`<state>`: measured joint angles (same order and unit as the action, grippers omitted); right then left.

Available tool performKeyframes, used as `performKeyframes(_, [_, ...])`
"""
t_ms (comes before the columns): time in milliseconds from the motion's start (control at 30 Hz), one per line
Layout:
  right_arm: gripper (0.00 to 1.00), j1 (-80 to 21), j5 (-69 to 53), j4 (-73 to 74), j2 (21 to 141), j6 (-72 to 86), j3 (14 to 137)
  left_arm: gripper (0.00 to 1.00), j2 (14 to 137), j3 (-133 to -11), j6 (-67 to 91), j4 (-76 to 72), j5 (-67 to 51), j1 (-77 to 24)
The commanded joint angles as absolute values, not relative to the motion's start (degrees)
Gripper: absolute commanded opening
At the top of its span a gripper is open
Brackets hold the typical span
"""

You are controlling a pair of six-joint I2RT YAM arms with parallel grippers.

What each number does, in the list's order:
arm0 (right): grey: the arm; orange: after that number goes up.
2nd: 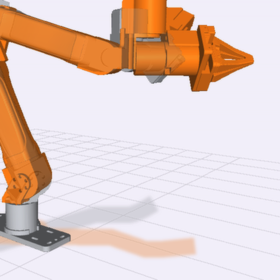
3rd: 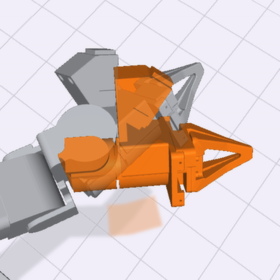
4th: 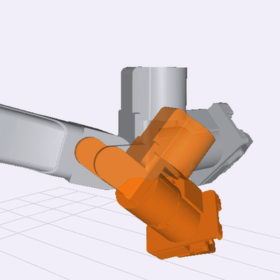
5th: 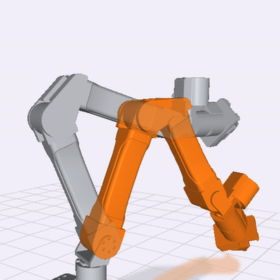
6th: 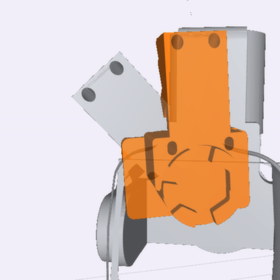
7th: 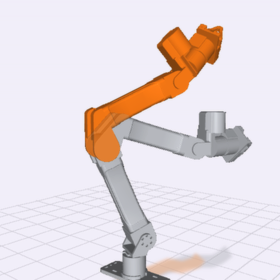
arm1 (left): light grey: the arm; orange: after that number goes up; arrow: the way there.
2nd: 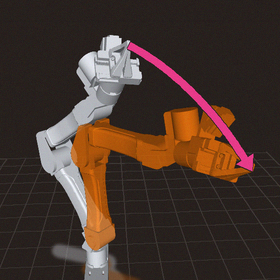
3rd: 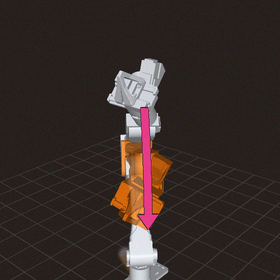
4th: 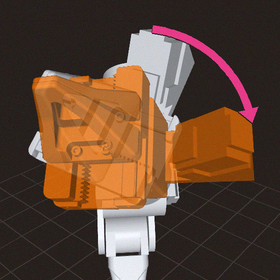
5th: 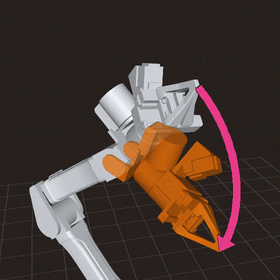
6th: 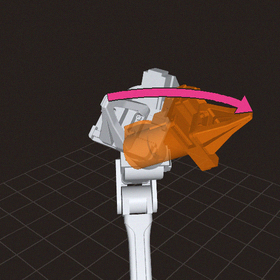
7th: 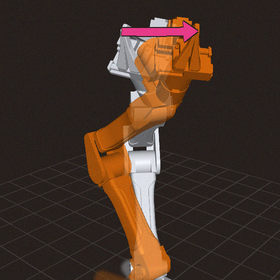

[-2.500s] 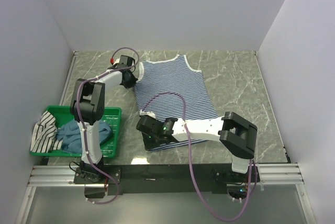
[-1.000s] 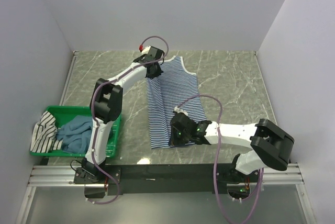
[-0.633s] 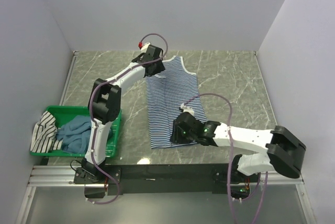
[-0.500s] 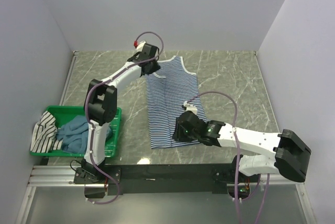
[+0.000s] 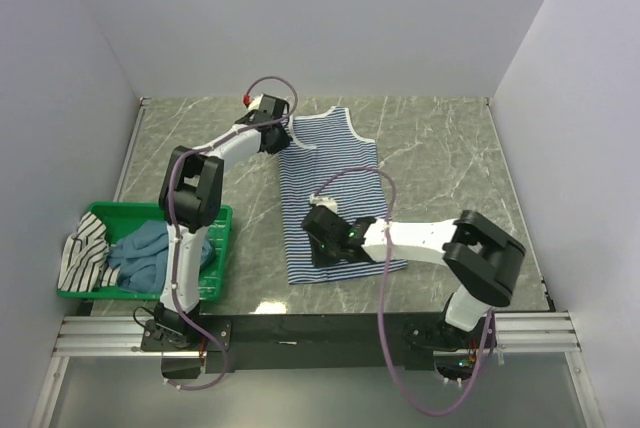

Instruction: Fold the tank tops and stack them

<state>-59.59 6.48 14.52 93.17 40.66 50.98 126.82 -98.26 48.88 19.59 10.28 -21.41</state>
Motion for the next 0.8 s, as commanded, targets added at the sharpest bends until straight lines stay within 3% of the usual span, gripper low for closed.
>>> performKeyframes(0, [0.26,-61.8,8.3,13.6,96.4,38.9,54.0,0.12,129.3,-99.6,47.7,18.6,9.9,-20.4])
performKeyframes(367, [0.26,-66.6,2.6,8.9,109.2,43.6,69.4,0.15,136.3,-110.8,44.4,21.4,6.2,-14.4])
performKeyframes(467, [0.26,-66.0,4.0,8.3,109.4,42.3,73.5,0.22,137.0,-114.7,42.6,20.1,3.8,-13.5])
performKeyframes(600, [0.32,-63.6,4.7,7.9,104.3,41.7,73.0,0.44,136.2,-120.5,41.1,18.9,0.4,-12.4])
performKeyframes(767, [0.39,-53.7,5.4,10.6,93.0,40.6,68.6,0.55,129.8,-117.8,42.0,14.0,-2.0,-12.6])
